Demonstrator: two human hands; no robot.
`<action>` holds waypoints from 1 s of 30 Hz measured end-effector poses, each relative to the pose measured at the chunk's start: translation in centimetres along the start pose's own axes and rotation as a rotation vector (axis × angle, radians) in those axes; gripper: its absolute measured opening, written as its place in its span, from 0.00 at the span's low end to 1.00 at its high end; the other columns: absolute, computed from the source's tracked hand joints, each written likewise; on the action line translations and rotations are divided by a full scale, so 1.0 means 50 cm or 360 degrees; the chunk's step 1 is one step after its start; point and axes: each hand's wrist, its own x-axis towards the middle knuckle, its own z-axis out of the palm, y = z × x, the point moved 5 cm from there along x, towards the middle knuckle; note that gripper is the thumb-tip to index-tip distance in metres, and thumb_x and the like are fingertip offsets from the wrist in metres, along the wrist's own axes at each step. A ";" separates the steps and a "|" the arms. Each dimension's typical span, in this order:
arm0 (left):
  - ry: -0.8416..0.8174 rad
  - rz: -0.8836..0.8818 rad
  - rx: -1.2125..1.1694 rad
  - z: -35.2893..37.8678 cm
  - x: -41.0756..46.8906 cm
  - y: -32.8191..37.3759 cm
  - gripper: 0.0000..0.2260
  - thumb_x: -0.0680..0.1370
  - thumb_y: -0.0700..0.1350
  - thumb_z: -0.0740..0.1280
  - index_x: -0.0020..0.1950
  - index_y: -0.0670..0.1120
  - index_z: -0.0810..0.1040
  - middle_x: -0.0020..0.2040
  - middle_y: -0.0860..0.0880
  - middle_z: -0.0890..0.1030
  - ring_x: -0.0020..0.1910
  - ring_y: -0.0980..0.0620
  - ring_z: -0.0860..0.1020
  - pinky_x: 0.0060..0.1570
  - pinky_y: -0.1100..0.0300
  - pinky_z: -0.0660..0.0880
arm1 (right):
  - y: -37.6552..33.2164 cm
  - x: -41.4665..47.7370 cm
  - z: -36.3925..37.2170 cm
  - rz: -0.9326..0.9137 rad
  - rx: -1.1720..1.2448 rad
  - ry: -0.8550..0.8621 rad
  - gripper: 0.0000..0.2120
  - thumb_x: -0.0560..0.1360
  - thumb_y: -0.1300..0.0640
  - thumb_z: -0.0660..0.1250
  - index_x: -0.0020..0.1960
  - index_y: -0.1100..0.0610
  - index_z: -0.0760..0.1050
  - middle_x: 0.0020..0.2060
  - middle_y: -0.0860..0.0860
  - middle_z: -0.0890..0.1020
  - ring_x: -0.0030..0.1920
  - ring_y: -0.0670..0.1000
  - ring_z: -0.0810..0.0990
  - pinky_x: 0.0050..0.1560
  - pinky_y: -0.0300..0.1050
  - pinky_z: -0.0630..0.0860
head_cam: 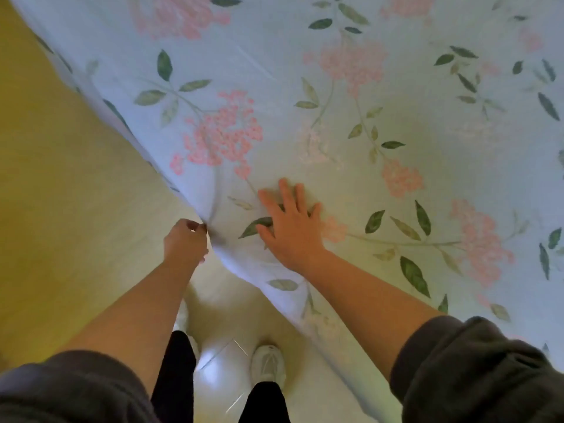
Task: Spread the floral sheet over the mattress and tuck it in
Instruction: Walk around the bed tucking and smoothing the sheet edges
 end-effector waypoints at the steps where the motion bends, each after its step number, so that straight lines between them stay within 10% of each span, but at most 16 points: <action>1: -0.0003 0.0047 0.0022 -0.016 0.018 0.019 0.10 0.78 0.47 0.62 0.57 0.44 0.73 0.44 0.43 0.80 0.41 0.41 0.82 0.47 0.45 0.80 | -0.012 0.019 -0.009 -0.0013 0.0008 -0.0003 0.29 0.79 0.43 0.55 0.77 0.44 0.49 0.78 0.51 0.43 0.77 0.60 0.40 0.71 0.71 0.46; 7: 0.0115 0.0297 -0.0006 -0.198 0.219 0.189 0.26 0.80 0.44 0.61 0.76 0.46 0.56 0.68 0.43 0.71 0.62 0.39 0.74 0.59 0.46 0.73 | -0.144 0.219 -0.076 -0.0041 0.0030 0.0074 0.29 0.80 0.46 0.54 0.78 0.46 0.49 0.78 0.51 0.44 0.77 0.59 0.42 0.71 0.70 0.48; 11: -0.0084 0.0094 -0.0756 -0.247 0.344 0.254 0.13 0.82 0.39 0.53 0.66 0.42 0.69 0.55 0.41 0.77 0.41 0.45 0.79 0.37 0.53 0.81 | -0.240 0.361 -0.103 0.0010 0.0012 0.0136 0.29 0.79 0.46 0.54 0.77 0.45 0.49 0.78 0.51 0.45 0.77 0.59 0.42 0.71 0.70 0.46; 14: 0.0054 0.0120 -0.0584 -0.269 0.377 0.257 0.11 0.80 0.39 0.55 0.41 0.44 0.73 0.45 0.39 0.79 0.37 0.42 0.80 0.36 0.50 0.81 | -0.300 0.439 -0.135 0.0047 0.0032 0.0149 0.28 0.80 0.47 0.54 0.78 0.46 0.49 0.78 0.51 0.45 0.77 0.58 0.42 0.71 0.69 0.46; 22: -0.0147 0.0070 0.0180 -0.323 0.424 0.256 0.10 0.80 0.45 0.58 0.40 0.44 0.73 0.37 0.40 0.81 0.35 0.41 0.82 0.40 0.50 0.81 | -0.391 0.535 -0.200 0.0017 0.0090 0.0001 0.28 0.80 0.49 0.54 0.78 0.47 0.49 0.78 0.50 0.47 0.78 0.56 0.44 0.73 0.64 0.46; 30: 0.0104 0.0309 0.0586 -0.539 0.564 0.430 0.22 0.78 0.43 0.63 0.71 0.42 0.63 0.67 0.39 0.69 0.63 0.38 0.72 0.57 0.48 0.70 | -0.458 0.675 -0.291 -0.0079 0.0005 -0.0070 0.27 0.81 0.48 0.53 0.77 0.46 0.48 0.78 0.51 0.46 0.77 0.57 0.43 0.74 0.63 0.48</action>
